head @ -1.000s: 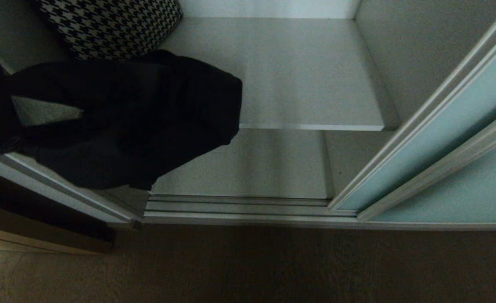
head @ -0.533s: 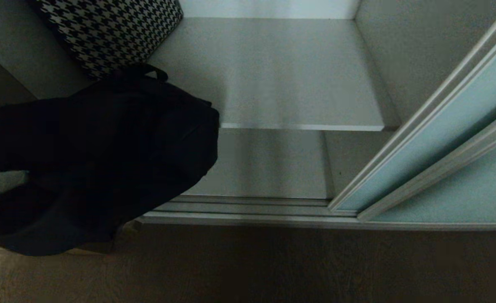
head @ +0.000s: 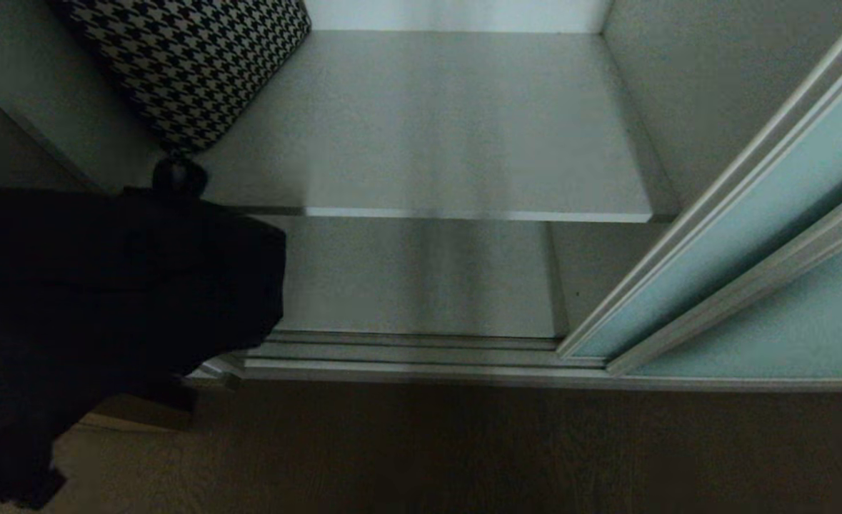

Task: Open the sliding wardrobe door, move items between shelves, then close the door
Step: Place the bag on the lower shelf

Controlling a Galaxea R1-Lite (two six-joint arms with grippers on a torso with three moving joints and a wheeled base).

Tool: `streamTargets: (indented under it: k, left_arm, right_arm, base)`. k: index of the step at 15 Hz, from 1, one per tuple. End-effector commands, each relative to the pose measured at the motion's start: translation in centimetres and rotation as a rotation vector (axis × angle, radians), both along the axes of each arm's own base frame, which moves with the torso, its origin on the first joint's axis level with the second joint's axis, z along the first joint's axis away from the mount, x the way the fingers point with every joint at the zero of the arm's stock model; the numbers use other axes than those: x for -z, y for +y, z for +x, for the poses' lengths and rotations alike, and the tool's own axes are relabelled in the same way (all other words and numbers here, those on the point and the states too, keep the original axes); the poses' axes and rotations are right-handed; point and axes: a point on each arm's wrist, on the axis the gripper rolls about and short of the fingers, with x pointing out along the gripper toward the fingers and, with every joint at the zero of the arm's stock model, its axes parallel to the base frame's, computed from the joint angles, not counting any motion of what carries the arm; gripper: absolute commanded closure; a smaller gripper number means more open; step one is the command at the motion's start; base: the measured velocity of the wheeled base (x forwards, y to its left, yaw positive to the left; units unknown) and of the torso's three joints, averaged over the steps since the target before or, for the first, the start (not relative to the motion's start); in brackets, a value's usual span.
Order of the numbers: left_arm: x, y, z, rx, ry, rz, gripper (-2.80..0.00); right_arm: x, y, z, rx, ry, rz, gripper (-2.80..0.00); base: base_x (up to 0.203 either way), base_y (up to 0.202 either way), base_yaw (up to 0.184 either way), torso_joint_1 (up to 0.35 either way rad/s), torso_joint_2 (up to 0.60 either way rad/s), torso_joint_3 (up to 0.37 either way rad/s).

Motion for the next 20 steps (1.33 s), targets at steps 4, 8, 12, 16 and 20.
streamTargets:
  k: [4, 8, 12, 16, 20]
  left_arm:
    - [2.8, 0.3, -0.6, -0.062, 0.046, 0.019, 0.0]
    - [3.8, 0.4, -0.7, -0.072, 0.064, 0.023, 0.0]
    - [8.3, 0.9, -2.3, -0.168, 0.111, 0.043, 0.0]
    - [9.5, 1.0, -3.4, -0.242, 0.097, 0.046, 0.0]
    - [10.3, 0.9, -4.0, -0.302, 0.086, 0.039, 0.0]
  right_arm:
    - [0.0, 0.0, 0.0, -0.001, -0.004, 0.001, 0.0]
    - [0.0, 0.0, 0.0, -0.001, -0.004, -0.001, 0.0]
    - [0.0, 0.0, 0.0, -0.001, -0.004, -0.001, 0.0]
    - [0.0, 0.0, 0.0, -0.001, -0.004, -0.001, 0.0]
    - [0.0, 0.0, 0.0, -0.001, -0.004, -0.001, 0.0]
  base:
    - [0.0, 0.0, 0.0, 0.0, 0.0, 0.0]
    - [0.0, 0.0, 0.0, 0.0, 0.0, 0.0]
    - [0.0, 0.0, 0.0, 0.0, 0.0, 0.0]
    - [0.0, 0.0, 0.0, 0.0, 0.0, 0.0]
    - [0.0, 0.0, 0.0, 0.0, 0.0, 0.0]
